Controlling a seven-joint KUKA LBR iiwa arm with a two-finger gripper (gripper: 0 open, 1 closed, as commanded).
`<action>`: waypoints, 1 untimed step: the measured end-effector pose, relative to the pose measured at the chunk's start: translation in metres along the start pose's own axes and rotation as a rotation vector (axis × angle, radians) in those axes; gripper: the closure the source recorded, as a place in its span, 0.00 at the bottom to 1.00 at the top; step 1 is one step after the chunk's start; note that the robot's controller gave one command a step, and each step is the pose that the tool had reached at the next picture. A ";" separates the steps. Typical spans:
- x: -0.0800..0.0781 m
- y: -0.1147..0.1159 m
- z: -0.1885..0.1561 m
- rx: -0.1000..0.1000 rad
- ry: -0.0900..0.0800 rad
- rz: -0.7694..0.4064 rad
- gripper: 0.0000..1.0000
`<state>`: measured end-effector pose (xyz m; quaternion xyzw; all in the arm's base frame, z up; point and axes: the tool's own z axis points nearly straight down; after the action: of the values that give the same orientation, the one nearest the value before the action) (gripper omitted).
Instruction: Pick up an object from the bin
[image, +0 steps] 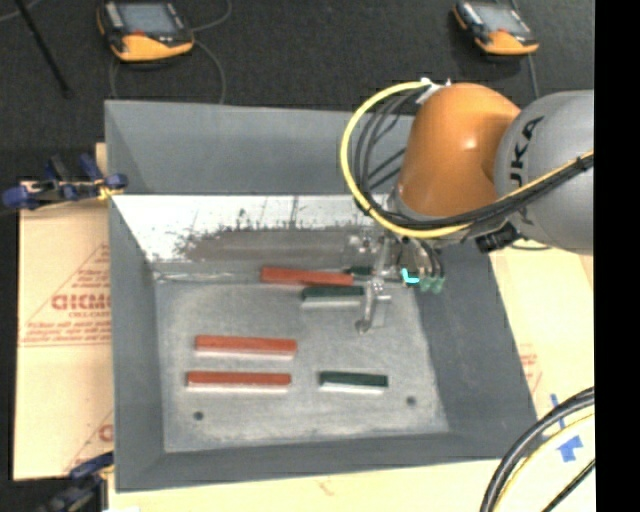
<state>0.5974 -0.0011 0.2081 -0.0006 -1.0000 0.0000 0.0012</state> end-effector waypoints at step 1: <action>0.047 0.087 0.141 -0.001 0.000 -0.234 0.00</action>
Offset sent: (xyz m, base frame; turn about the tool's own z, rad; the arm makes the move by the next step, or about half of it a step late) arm -0.0459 0.0862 -0.1381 -0.2347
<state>0.5502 0.0863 0.0674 0.1163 -0.9932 -0.0007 0.0011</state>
